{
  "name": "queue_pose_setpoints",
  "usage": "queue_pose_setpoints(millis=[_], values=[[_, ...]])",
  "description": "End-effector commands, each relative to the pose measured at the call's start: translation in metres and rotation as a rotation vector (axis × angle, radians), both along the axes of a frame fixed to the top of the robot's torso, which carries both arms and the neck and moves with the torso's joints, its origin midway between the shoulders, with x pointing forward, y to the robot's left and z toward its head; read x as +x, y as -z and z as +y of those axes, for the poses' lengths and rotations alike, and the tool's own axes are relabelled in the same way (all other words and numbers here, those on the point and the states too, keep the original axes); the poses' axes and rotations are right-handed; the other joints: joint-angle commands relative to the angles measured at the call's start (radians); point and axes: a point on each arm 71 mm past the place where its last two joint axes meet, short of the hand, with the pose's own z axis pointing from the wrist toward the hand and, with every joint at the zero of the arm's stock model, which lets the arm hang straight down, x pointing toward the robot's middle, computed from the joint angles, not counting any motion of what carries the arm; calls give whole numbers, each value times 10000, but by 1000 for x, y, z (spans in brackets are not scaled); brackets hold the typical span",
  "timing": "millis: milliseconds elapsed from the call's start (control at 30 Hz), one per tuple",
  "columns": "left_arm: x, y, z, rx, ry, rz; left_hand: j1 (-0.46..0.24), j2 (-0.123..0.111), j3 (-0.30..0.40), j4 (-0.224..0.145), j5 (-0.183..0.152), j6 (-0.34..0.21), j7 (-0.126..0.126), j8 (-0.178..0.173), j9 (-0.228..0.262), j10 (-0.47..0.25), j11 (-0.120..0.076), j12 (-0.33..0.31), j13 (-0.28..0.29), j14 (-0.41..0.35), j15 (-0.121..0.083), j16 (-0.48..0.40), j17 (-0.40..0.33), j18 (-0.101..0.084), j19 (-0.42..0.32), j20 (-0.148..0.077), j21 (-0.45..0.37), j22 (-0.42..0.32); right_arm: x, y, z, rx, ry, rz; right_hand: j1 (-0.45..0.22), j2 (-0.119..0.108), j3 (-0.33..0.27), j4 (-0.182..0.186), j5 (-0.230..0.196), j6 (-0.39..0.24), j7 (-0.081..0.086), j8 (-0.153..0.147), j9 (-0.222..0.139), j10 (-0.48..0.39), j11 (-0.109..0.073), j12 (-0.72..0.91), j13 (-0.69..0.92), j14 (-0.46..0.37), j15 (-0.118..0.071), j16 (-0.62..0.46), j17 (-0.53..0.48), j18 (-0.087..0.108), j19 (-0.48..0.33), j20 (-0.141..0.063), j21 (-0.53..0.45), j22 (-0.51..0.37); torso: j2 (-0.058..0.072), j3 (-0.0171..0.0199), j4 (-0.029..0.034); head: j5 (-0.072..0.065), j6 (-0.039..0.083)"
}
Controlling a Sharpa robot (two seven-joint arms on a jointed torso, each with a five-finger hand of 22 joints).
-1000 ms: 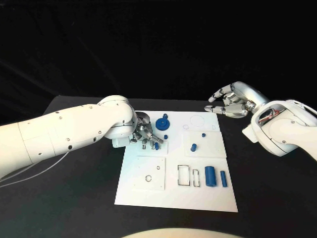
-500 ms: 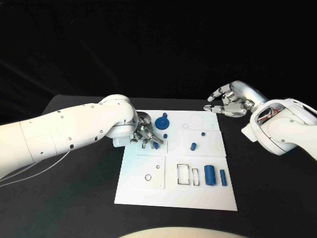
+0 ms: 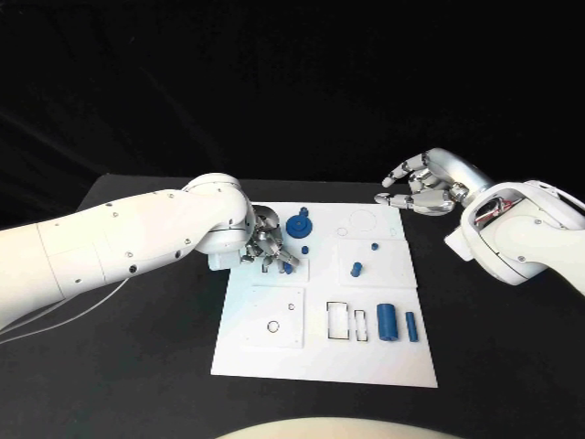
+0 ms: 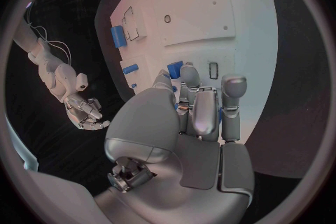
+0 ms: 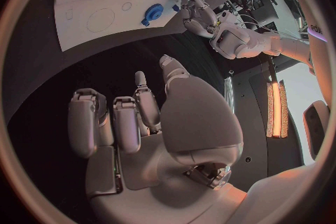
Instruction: Assemble the parts on the task board
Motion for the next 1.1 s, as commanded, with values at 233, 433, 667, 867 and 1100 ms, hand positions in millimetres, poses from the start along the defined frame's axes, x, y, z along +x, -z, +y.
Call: queue_pose_setpoints(millis=[233,433,667,867,1100], values=[[-1,1,-3,11,203,242,750,155,526,-78,61,-149,-39,47,223,-108,-45,54,2,146,-3,-18,22,-167,-73,3,110,65,0,1,2,-112,-126,106,-57,49,-42,15,82,-56,21,69,16,-28,-55,-42,50,670,-73,-73,1213,65,-82,-14,-77,1179,-5,1,1,-8,-42],[-1,1,-3,-26,167,255,1309,213,1051,-187,96,-236,-70,8,333,-149,-79,-9,-48,144,-35,-26,25,-170,-79,-4,131,90,-1,1,2,-126,-143,130,-51,59,-42,19,103,-55,20,74,17,-17,-56,-33,61,671,-74,-74,1213,66,-86,-15,-85,1175,-8,1,-2,-9,-48],[-2,1,-3,-232,56,432,2224,17,2291,-485,162,-410,-45,-96,450,-275,-80,-264,-238,133,-54,-48,23,-169,-103,-31,148,104,0,1,2,-138,-142,144,-33,71,-43,24,149,-55,19,82,19,-15,-58,-34,60,668,-76,-84,1200,69,-90,-17,-97,1168,-5,1,3,-16,-38],[-3,1,0,-567,-152,608,1867,-1689,6358,-304,123,-385,51,-49,867,-85,46,-399,-392,151,20,-23,84,-177,-134,-68,246,211,0,2,2,-158,-136,167,-23,74,-46,28,186,-57,18,85,20,-14,-59,-34,59,670,-77,-84,1203,69,-90,-18,-101,1168,-5,-2,10,-14,-22],[-6,0,4,-815,-376,584,844,-2439,8457,-968,60,-377,31,145,1334,50,-15,-287,-346,188,25,23,148,-183,-109,-72,339,309,1,2,1,-173,-126,190,-11,78,-55,38,257,-62,18,92,22,-13,-60,-36,57,670,-79,-89,1199,70,-90,-20,-111,1165,-5,1,25,3,-1]])
